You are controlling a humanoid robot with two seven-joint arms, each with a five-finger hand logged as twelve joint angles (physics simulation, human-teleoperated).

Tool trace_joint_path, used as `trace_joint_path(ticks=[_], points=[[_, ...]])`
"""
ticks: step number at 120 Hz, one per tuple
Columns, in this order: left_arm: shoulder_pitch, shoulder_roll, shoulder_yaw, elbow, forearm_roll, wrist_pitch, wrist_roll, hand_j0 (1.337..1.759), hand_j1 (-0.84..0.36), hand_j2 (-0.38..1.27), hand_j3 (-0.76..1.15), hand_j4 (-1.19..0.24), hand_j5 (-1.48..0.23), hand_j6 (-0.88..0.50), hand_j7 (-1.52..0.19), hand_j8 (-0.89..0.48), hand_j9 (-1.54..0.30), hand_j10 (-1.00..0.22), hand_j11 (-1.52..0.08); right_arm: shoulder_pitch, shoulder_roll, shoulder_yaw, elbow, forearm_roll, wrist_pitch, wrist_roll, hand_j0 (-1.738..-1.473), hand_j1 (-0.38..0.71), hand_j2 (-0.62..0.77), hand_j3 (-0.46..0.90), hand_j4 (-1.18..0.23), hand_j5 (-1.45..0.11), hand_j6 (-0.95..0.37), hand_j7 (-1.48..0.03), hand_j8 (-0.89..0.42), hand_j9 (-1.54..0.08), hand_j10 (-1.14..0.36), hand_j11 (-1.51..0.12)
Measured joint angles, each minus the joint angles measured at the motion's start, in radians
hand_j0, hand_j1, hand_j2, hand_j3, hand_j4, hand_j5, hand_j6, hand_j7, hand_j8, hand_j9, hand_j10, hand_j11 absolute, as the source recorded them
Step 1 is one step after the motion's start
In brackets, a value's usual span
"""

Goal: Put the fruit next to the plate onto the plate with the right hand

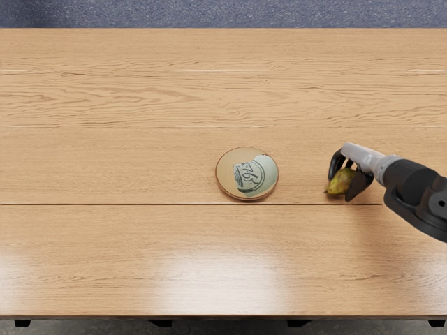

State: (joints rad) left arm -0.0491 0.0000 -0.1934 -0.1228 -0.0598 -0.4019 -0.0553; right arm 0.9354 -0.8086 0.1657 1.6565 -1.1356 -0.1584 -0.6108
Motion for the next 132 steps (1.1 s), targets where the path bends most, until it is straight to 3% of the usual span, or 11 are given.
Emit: trace_joint_path(ticks=[24,38,87,132], points=[[0.000,0.000,0.000,0.000,0.000,0.000,0.000,1.658,0.33,0.00,0.00,-0.01,-0.02,-0.01,-0.02,-0.01,-0.02,-0.01,-0.02,0.005,0.004,0.072,0.004,0.016,0.052,0.000,-1.649,0.26,0.32,0.00,-0.78,-1.05,-0.46,-1.03,-0.40,-1.06,-0.59,-1.06],[0.000,0.000,0.000,0.000,0.000,0.000,0.000,1.658,0.33,0.00,0.00,-0.01,-0.02,-0.01,-0.02,-0.01,-0.02,-0.01,-0.02,0.014,0.021,0.116,0.004,0.031,0.082,0.000,-1.649,0.25,0.28,0.00,-0.78,-1.05,-0.46,-1.03,-0.40,-1.06,-0.59,-1.06],[0.002,0.000,0.000,0.000,0.001,0.000,0.000,1.658,0.33,0.00,0.00,-0.01,-0.02,-0.01,-0.02,-0.01,-0.02,-0.01,-0.02,0.132,0.136,0.155,-0.001,0.172,0.107,0.000,-1.652,0.25,0.29,0.00,-0.78,-1.10,-0.46,-1.05,-0.36,-1.09,-0.57,-1.10],[0.003,0.000,0.000,0.000,0.001,0.000,0.000,1.658,0.33,0.00,0.00,-0.01,-0.02,-0.01,-0.02,-0.01,-0.02,-0.01,-0.02,0.185,0.302,0.153,-0.096,0.206,0.102,0.000,-1.654,0.21,0.26,0.00,-0.79,-1.18,-0.48,-1.08,-0.37,-1.16,-0.56,-1.18]])
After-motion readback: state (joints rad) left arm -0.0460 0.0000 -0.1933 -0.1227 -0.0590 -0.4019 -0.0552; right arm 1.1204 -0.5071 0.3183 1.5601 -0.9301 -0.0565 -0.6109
